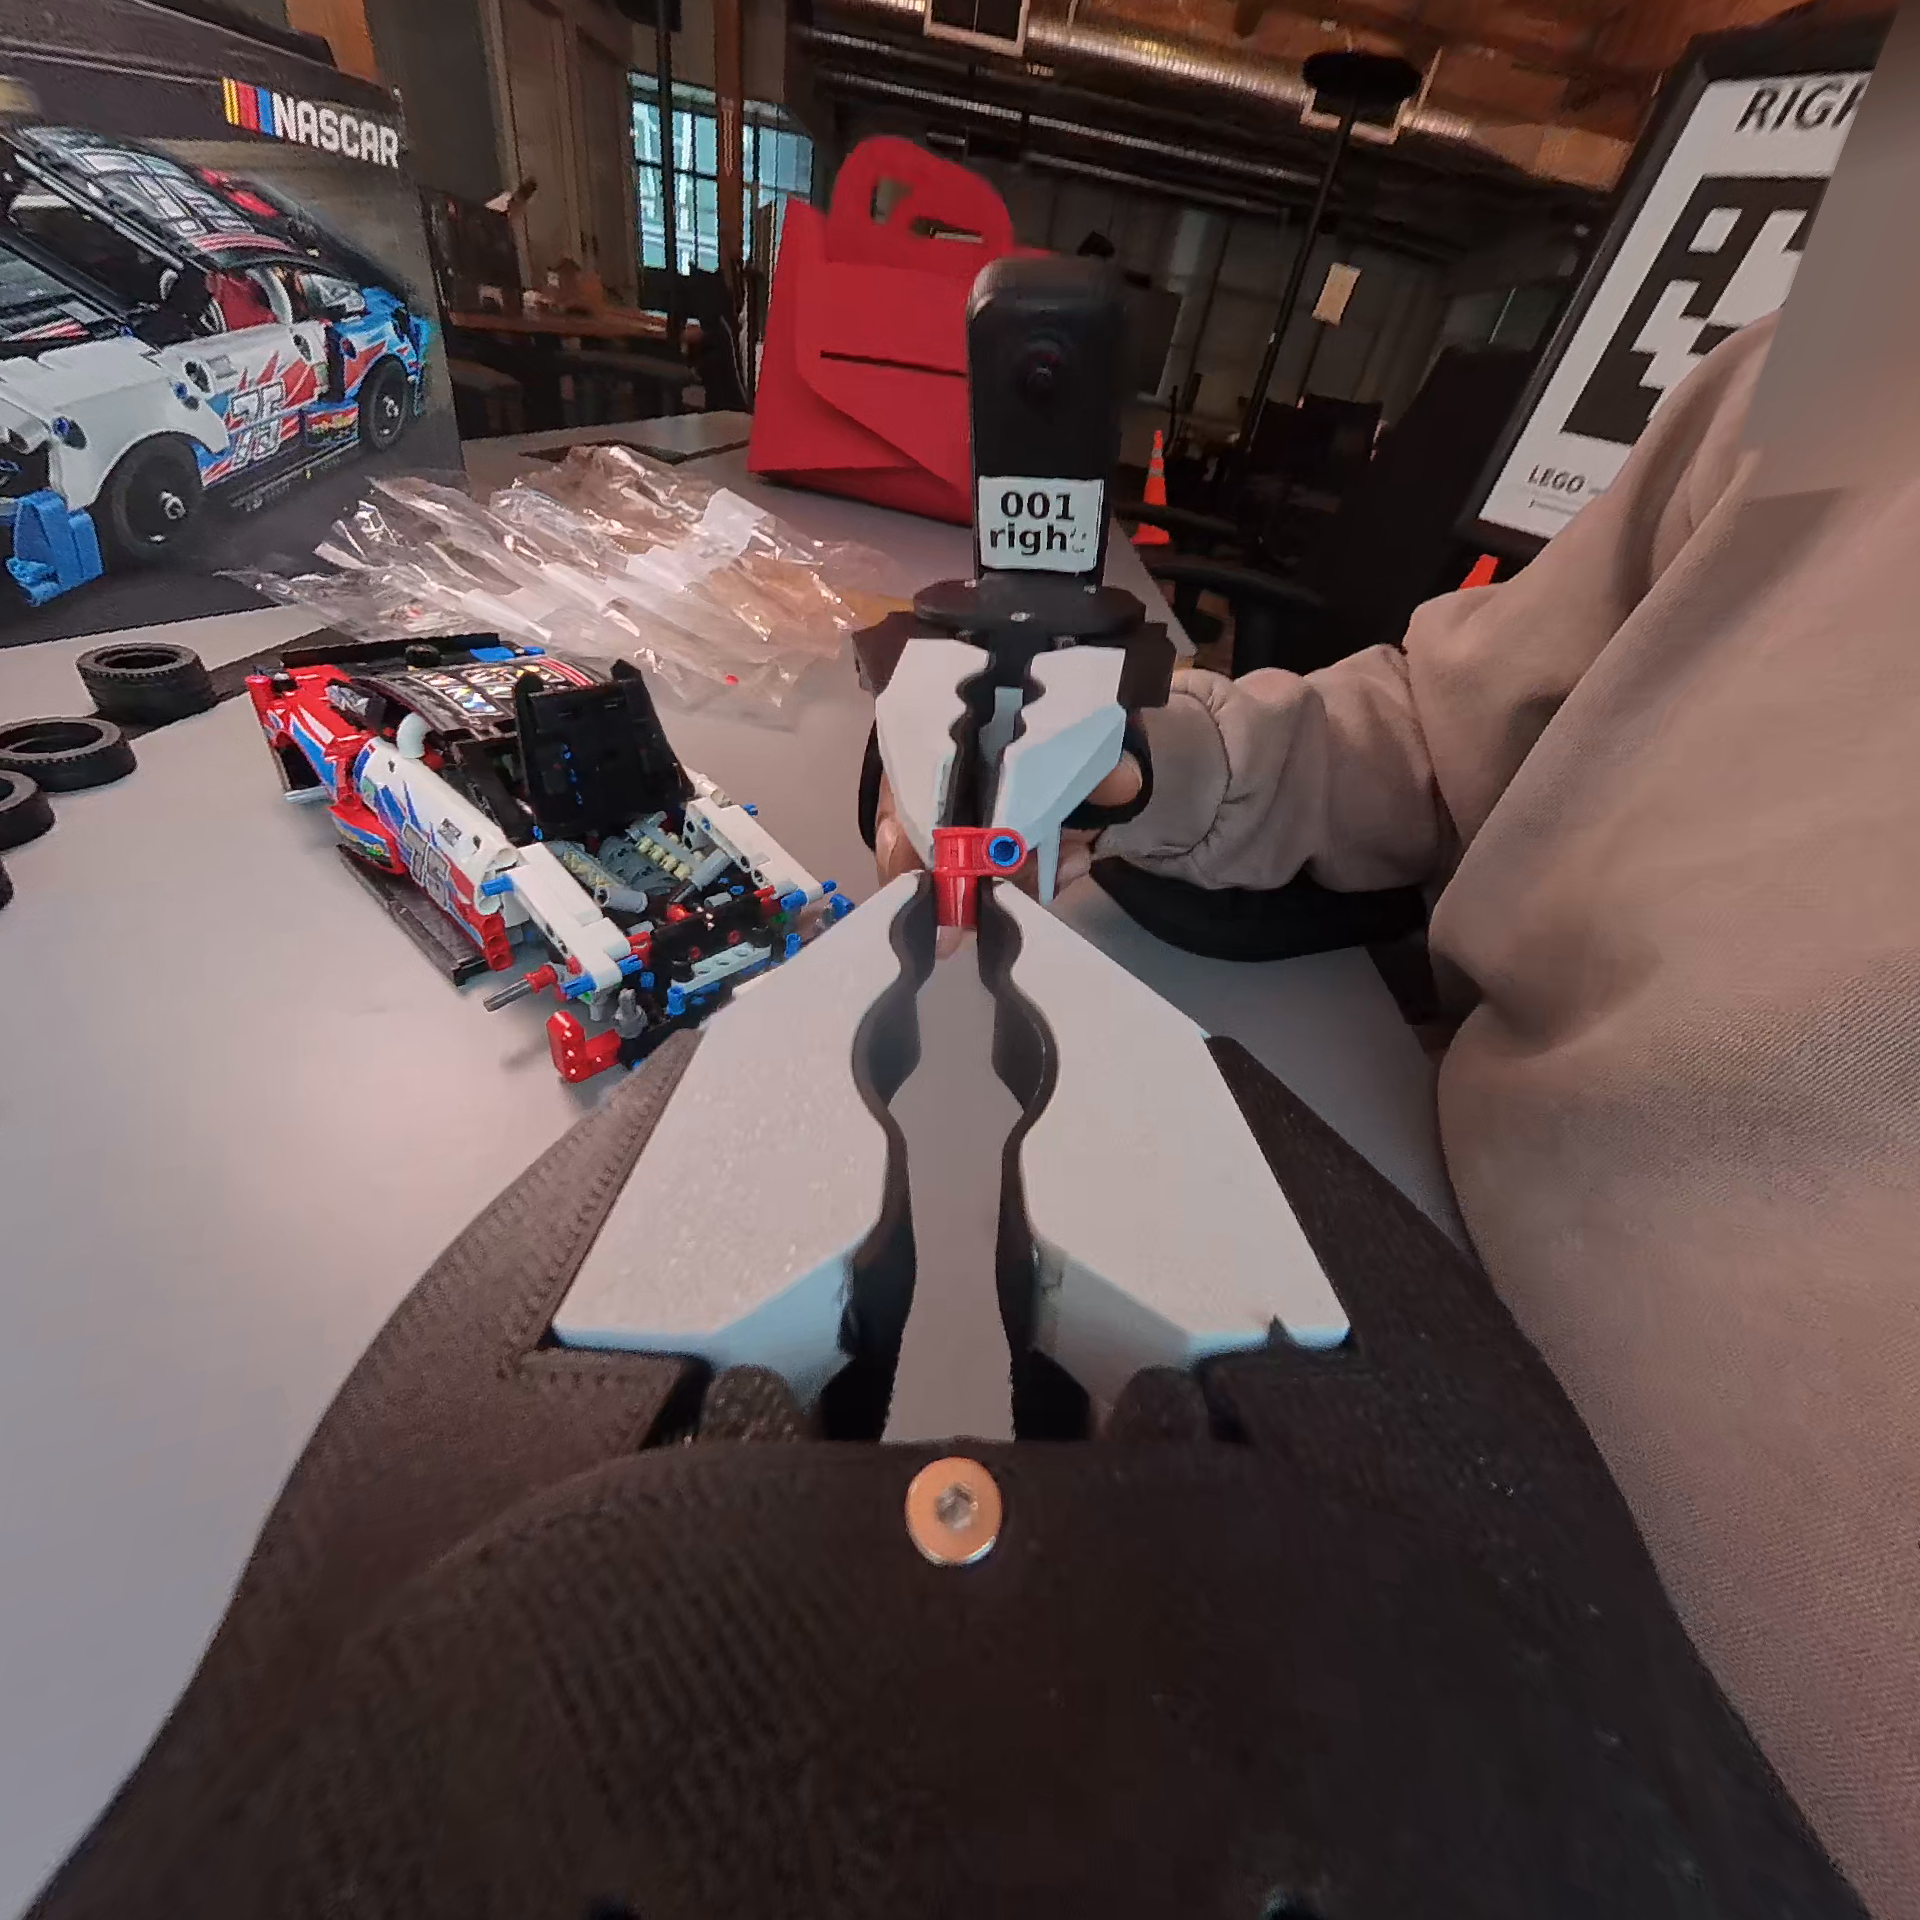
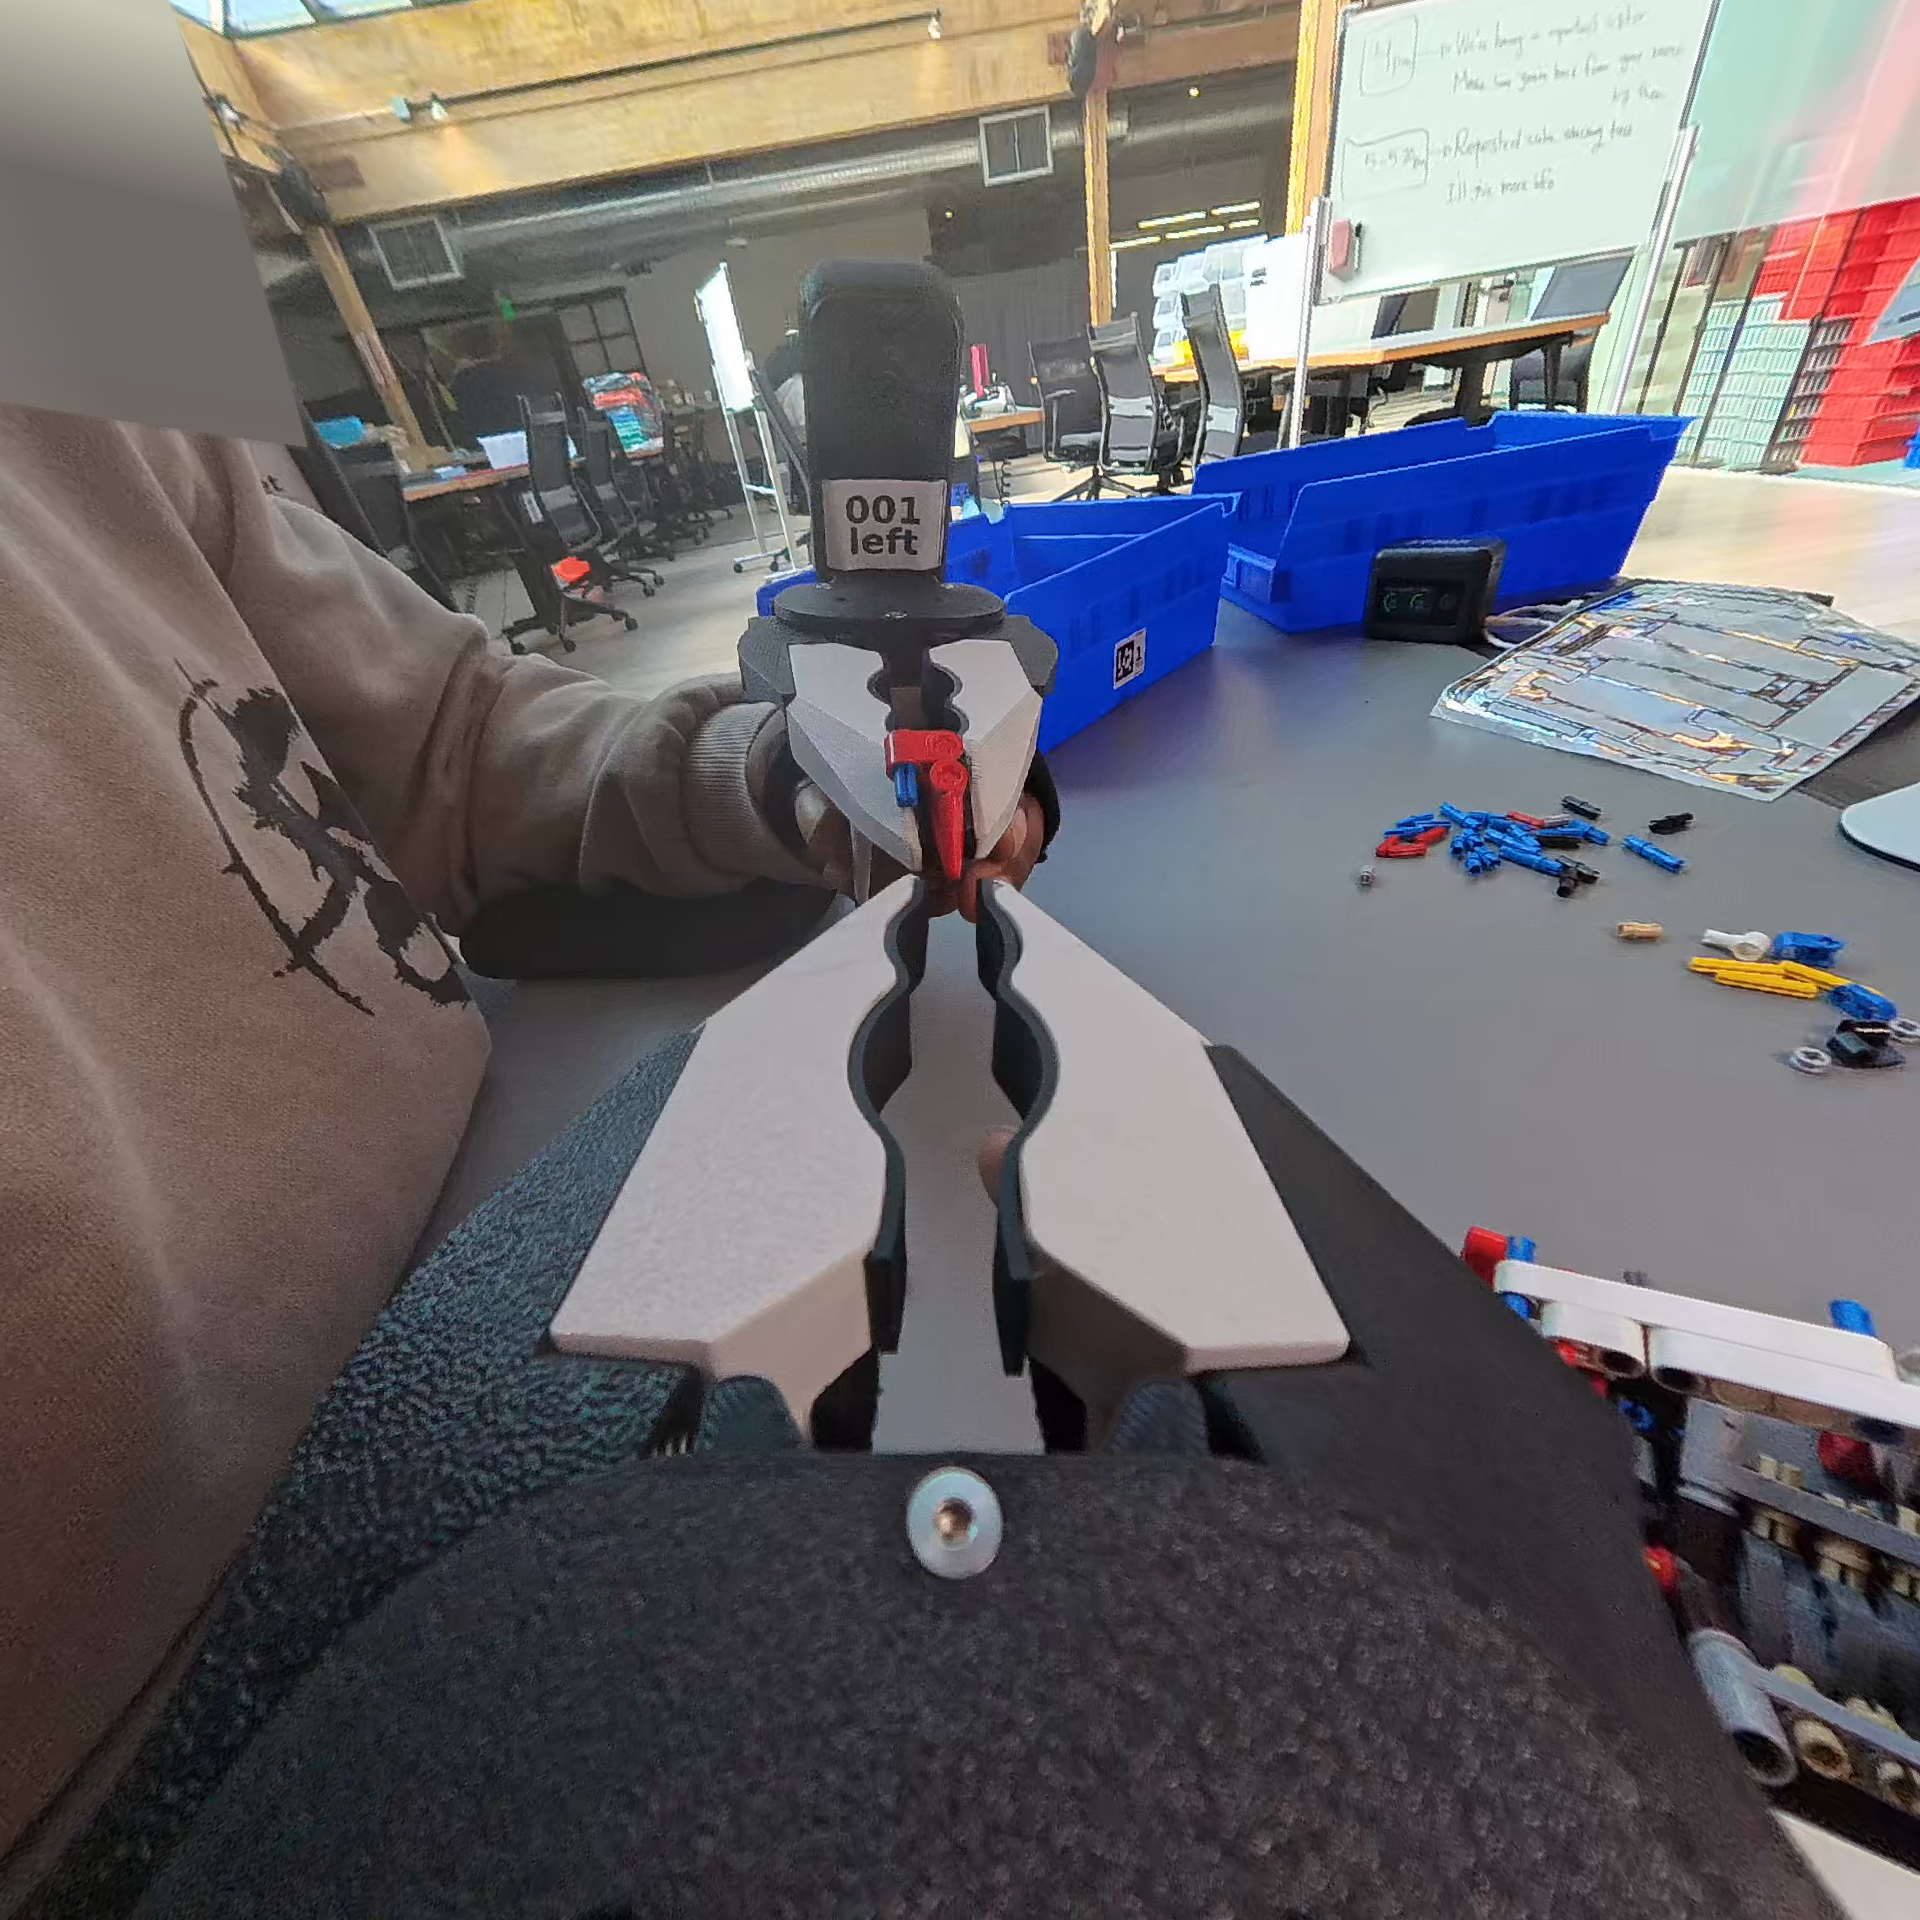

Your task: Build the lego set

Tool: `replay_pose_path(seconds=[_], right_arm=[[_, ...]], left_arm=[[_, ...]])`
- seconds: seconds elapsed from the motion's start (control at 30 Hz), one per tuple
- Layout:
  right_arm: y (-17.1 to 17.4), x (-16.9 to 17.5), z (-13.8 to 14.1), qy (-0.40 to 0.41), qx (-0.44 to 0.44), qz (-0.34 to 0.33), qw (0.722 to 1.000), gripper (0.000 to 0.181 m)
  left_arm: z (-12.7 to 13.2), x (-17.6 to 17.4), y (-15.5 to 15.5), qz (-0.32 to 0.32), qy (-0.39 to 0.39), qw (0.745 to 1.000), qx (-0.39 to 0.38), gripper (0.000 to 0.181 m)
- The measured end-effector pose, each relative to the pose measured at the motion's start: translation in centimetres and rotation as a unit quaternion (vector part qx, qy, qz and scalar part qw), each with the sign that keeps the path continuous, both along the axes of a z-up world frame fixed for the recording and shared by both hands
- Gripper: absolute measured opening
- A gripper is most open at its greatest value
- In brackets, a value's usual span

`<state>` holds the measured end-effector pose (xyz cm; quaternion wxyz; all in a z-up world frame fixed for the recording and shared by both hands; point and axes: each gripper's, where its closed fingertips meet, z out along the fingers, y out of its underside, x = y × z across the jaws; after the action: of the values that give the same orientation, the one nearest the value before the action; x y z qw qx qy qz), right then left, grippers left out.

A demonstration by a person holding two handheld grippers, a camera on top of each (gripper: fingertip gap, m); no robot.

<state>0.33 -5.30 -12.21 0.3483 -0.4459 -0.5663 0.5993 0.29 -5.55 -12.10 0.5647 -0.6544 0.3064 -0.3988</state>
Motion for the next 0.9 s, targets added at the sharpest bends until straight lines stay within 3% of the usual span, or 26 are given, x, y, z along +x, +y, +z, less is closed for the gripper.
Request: replay_pose_path(seconds=[0.07, 0.17, 0.33, 0.4, 0.5, 0.6, 0.77, 0.9], right_arm=[[-0.2, -0.3, 0.1, 0.002, -0.01, -0.002, 1.0, 0.011], [-0.7, -0.4, 0.5, 0.011, -0.013, 0.009, 1.0, 0.0], [-1.1, 0.1, 0.0, -0.006, 0.019, 0.023, 1.0, 0.0], [-0.5, 0.2, -0.9, -0.041, 0.047, 0.014, 0.998, 0.0], [0.5, 0.8, -4.9, -0.148, 0.089, 0.009, 0.985, 0.0], [0.0, 0.7, -7.8, -0.204, 0.132, 0.011, 0.97, 0.0], [-0.9, 0.3, -10.4, -0.253, 0.187, 0.025, 0.949, 0.0], [-0.9, 0.2, -10.7, -0.275, 0.201, 0.03, 0.94, 0.0]], left_arm=[[0.3, 0.2, -0.1, -0.009, -0.025, 1.0, -0.008, 0.005], [0.5, 0.5, -0.3, -0.017, -0.037, 0.999, -0.005, 0.005], [0.0, 0.9, -0.8, -0.036, -0.026, 0.999, -0.019, 0.005], [-0.9, 0.5, -0.6, -0.031, 0.005, 0.999, -0.024, 0.008], [-2.8, -0.9, -0.1, -0.02, 0.06, 0.997, -0.046, 0.022], [-4.0, -2.0, 0.1, -0.019, 0.088, 0.993, -0.07, 0.029], [-8.4, -1.3, -1.5, -0.061, 0.203, 0.971, -0.11, 0.039], [-10.6, -0.8, -1.7, -0.065, 0.286, 0.951, -0.099, 0.032]])
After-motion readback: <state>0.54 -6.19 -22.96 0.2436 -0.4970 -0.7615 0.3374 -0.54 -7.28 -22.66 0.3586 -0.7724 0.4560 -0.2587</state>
